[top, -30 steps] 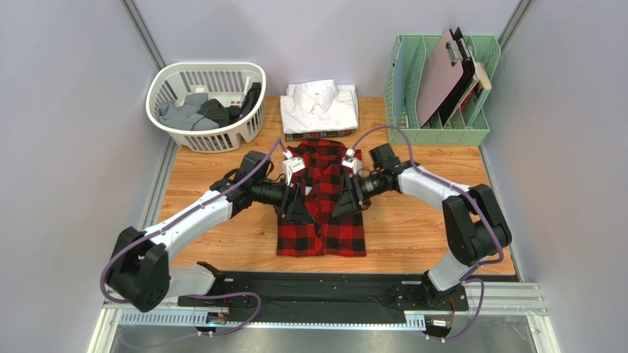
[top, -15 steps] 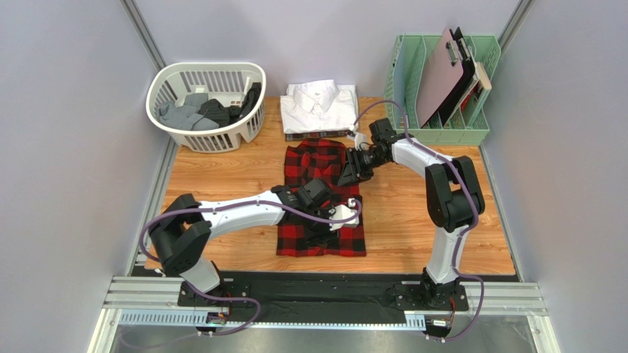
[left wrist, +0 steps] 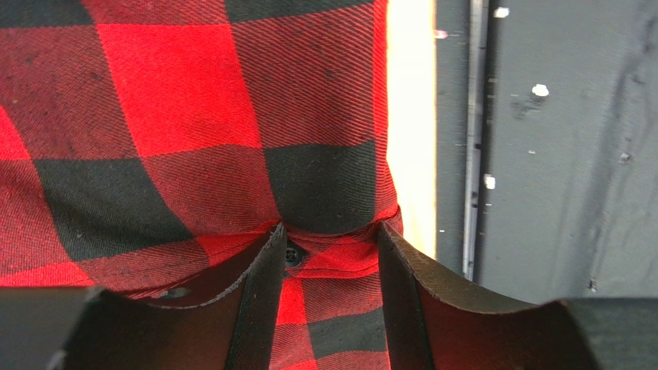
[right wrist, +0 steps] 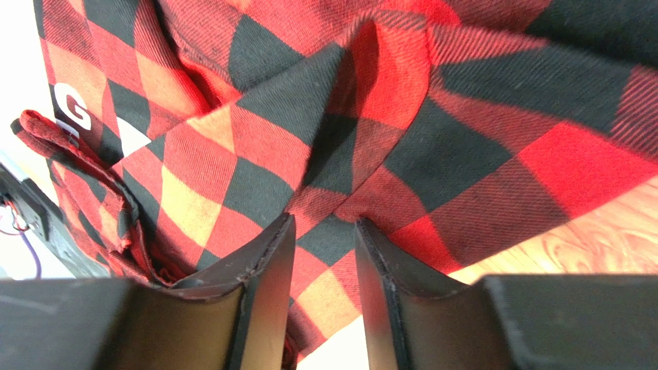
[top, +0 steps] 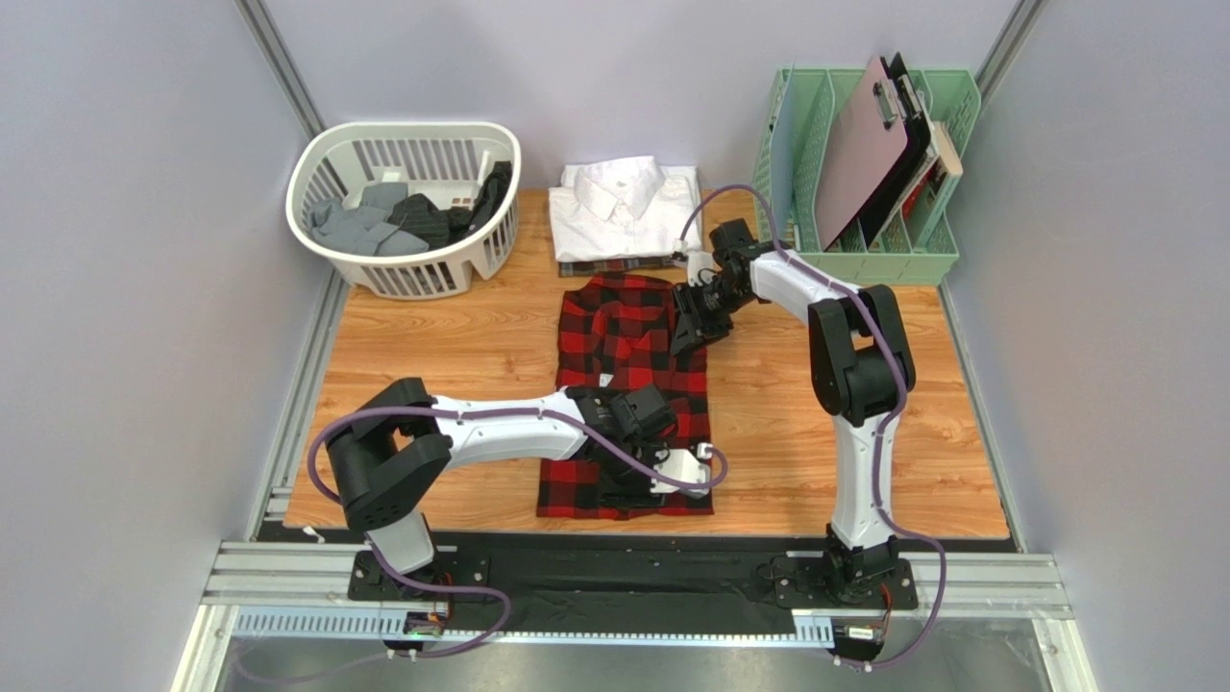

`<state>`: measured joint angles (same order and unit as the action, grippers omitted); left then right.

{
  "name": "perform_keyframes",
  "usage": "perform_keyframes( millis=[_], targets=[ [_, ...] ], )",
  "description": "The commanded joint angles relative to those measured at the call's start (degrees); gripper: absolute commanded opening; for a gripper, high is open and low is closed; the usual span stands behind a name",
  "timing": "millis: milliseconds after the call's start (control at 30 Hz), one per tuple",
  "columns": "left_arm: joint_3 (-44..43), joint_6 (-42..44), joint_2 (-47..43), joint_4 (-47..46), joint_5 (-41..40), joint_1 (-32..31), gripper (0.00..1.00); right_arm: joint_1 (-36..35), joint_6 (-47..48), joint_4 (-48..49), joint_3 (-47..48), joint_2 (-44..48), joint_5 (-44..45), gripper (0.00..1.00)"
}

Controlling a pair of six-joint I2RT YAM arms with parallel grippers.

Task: Fold and stack the long sleeve shirts
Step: Fold the shirt

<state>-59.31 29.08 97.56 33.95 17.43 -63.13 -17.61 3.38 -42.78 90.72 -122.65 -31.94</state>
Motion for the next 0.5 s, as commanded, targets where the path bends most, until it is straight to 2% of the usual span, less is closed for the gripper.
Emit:
perform_keyframes(
  millis=[0,100,200,300,333,367,467],
  targets=[
    [0.96,1.95,1.50,5.07,3.31,-1.82,0.55,-0.15,3.48,-3.35,0.61,3.71,-0.57,0.42],
    [-0.10,0.19,-1.74,4.89,3.92,-1.03,0.58,-0.15,4.09,-5.81,-1.59,10.55,-2.51,0.45],
    [0.51,-3.67,-9.64,5.07,11.37,3.96,0.61,0.64,2.34,-7.66,-4.40,18.72,-6.01,0.47],
    [3.93,-12.53,-19.40,1.13,24.72,15.11,0.70,0.38,-2.57,-4.95,-13.26,24.72,-14.35,0.54],
    [5.07,-15.25,-23.08,-0.45,30.50,20.89,0.72,0.03,-5.46,-2.24,-15.63,27.61,-16.90,0.56],
    [6.99,-19.72,-24.51,-3.25,32.04,23.29,0.73,-0.49,-6.18,-0.91,-19.49,28.34,-17.62,0.57],
    [8.42,-22.49,-25.05,-3.64,33.37,29.29,0.73,-4.00,-6.45,1.91,-22.51,28.17,-17.80,0.58]
  ],
)
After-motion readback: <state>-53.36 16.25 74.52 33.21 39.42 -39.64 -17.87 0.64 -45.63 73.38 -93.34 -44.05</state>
